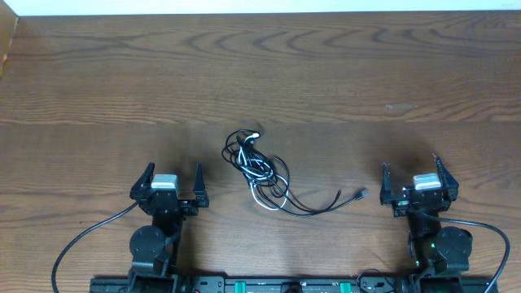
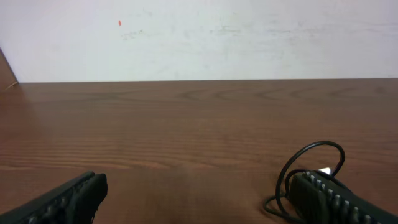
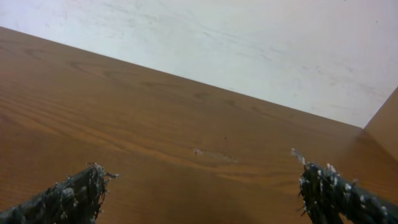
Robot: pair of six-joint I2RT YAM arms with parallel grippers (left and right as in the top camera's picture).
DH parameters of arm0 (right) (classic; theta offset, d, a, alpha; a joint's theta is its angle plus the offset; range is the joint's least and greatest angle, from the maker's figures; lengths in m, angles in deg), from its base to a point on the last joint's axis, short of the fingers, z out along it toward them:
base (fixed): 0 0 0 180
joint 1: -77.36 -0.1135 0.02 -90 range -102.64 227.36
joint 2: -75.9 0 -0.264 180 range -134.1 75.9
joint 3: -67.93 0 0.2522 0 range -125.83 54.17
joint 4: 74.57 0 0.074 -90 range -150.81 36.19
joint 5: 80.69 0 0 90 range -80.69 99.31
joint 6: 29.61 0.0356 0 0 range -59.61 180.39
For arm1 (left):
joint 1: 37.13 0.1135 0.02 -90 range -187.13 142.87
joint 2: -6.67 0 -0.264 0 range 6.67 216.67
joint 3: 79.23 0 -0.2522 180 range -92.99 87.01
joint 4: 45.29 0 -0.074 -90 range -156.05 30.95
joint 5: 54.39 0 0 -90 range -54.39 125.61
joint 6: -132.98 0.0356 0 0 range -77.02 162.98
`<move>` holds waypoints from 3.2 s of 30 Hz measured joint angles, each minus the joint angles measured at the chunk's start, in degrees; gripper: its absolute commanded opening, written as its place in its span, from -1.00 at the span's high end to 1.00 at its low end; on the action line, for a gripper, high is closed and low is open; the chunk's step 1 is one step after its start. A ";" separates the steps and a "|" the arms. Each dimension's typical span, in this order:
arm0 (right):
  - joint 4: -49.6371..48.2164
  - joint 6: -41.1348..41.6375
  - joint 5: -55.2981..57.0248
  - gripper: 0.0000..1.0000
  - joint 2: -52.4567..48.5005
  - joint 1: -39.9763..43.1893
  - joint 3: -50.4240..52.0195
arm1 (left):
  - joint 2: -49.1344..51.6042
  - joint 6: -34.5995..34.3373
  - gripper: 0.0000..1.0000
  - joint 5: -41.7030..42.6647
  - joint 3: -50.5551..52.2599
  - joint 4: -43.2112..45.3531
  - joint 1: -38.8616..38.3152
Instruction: Untangle cables
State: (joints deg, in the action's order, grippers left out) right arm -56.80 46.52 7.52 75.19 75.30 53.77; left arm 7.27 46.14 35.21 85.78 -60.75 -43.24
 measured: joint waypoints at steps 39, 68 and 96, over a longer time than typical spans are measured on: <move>-0.02 0.00 0.00 -0.99 0.00 0.00 0.00 | 0.00 -2.19 -1.00 0.00 -0.50 -1.05 0.00; -0.02 0.00 -0.02 -0.99 0.02 0.00 0.00 | 25.38 -3.63 -1.00 -1.29 -10.67 -4.83 0.00; -0.02 0.00 -0.02 -0.99 0.02 0.00 0.00 | 37.22 -4.79 -1.00 6.34 -25.00 -17.55 0.00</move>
State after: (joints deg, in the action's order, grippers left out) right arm -56.82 46.52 7.50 75.21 75.30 53.77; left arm 44.49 41.35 41.55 60.77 -78.30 -43.24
